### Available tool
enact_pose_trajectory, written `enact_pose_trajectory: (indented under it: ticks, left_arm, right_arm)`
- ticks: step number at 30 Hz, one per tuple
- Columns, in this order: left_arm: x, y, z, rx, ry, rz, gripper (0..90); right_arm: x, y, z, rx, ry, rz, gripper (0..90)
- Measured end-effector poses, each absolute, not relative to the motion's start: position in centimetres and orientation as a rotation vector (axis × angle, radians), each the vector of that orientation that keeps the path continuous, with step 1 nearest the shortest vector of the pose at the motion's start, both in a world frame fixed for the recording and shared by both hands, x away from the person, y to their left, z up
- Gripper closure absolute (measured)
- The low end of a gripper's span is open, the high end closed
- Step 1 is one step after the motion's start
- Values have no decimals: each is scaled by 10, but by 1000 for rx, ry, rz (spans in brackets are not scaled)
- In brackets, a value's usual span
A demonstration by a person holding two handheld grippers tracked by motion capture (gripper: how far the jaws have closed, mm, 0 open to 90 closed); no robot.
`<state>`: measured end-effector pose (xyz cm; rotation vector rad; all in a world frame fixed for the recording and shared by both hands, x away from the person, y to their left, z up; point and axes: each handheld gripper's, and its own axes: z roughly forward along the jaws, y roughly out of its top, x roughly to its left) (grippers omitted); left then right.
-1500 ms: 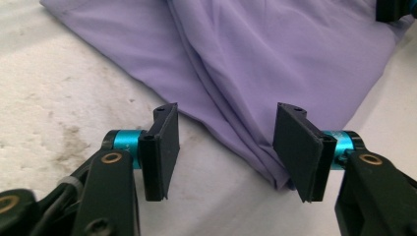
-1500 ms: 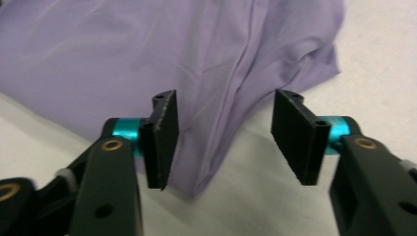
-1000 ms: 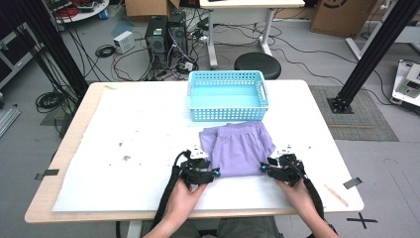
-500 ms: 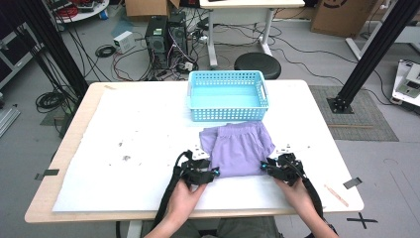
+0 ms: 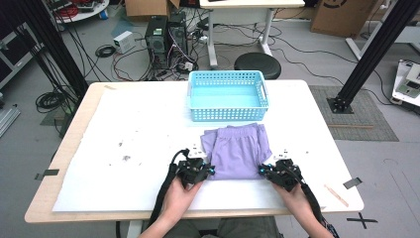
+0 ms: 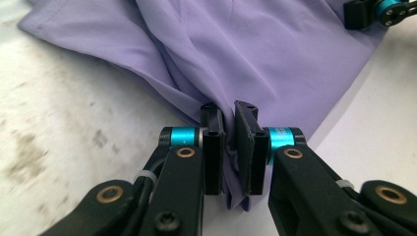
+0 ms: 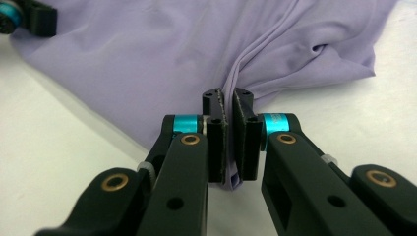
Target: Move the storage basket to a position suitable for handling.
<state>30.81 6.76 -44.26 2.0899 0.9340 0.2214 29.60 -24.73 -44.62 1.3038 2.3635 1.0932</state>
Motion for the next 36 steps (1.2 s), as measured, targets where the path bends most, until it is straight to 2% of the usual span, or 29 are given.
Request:
enact_pose_trajectory:
  ticks: [11,12,14,15,18,20,22,27,29,36]
  left_arm:
    - [281,84,-444,2087,924,217,816]
    - [279,85,-444,2090,916,233,794]
    - [277,87,-444,2082,935,269,636]
    - [277,90,-444,2073,945,262,586]
    - [278,92,-446,2061,970,269,496]
    - [280,90,-447,2065,973,265,496]
    - [280,87,-447,2073,962,273,528]
    - [280,82,-447,2085,918,235,745]
    - [280,82,-447,2081,913,221,791]
    - [272,83,-447,2094,895,186,808]
  right_arm:
    - [269,-232,-446,1225,2398,1091,840]
    - [267,-232,-446,1229,2393,1092,796]
    - [265,-233,-445,1257,2356,1087,642]
    - [266,-234,-444,1275,2337,1089,594]
    - [269,-235,-445,1295,2298,1073,493]
    - [271,-235,-447,1319,2300,1052,477]
    - [272,-235,-448,1327,2313,1045,532]
    - [270,-234,-447,1308,2357,1058,760]
    - [269,-234,-447,1298,2375,1067,820]
    - [262,-236,-446,1282,2405,1086,851]
